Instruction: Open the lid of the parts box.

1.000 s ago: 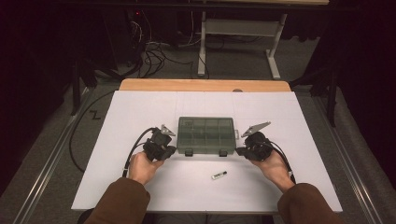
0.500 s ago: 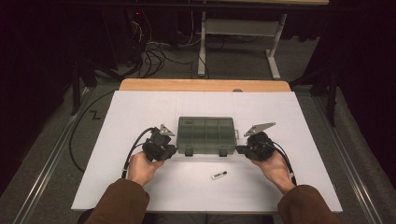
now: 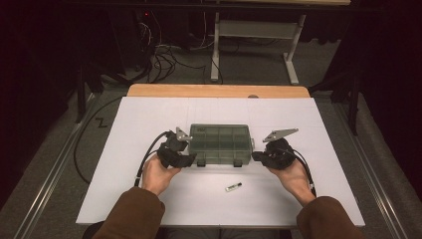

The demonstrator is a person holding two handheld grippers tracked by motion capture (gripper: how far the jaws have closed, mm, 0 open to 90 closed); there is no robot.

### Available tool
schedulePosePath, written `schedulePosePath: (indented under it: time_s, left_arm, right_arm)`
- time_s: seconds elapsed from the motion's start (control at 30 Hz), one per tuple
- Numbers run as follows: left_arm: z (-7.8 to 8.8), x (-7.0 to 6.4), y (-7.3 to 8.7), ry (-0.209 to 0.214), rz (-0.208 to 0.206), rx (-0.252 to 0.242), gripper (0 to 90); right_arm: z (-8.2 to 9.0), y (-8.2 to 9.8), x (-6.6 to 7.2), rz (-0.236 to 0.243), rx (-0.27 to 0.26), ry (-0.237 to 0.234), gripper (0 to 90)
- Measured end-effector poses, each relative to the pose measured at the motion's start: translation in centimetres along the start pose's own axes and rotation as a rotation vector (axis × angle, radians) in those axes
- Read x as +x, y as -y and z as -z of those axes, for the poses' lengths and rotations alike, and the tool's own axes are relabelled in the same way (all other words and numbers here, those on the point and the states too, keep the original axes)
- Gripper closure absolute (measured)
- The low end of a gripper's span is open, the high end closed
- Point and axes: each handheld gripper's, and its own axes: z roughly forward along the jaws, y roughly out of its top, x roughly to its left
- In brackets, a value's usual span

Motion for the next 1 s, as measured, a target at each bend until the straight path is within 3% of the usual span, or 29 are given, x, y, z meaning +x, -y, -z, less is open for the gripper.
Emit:
schedulePosePath:
  time_s: [0.33, 0.5, 1.0]
  left_arm:
    - [0.3, 0.1, -0.4, -0.010, -0.001, -0.011, 45.7]
    - [0.8, 0.3, -0.7, -0.029, -0.003, -0.041, 42.4]
    - [1.2, 1.1, -1.9, -0.017, 0.038, -0.092, 40.0]
  right_arm:
    - [-0.4, -0.1, -0.1, -0.020, 0.002, -0.004, 85.8]
    - [-0.5, -0.1, -0.3, -0.046, -0.006, 0.000, 82.6]
    - [-1.1, -0.7, -1.9, -0.156, 0.003, 0.023, 78.3]
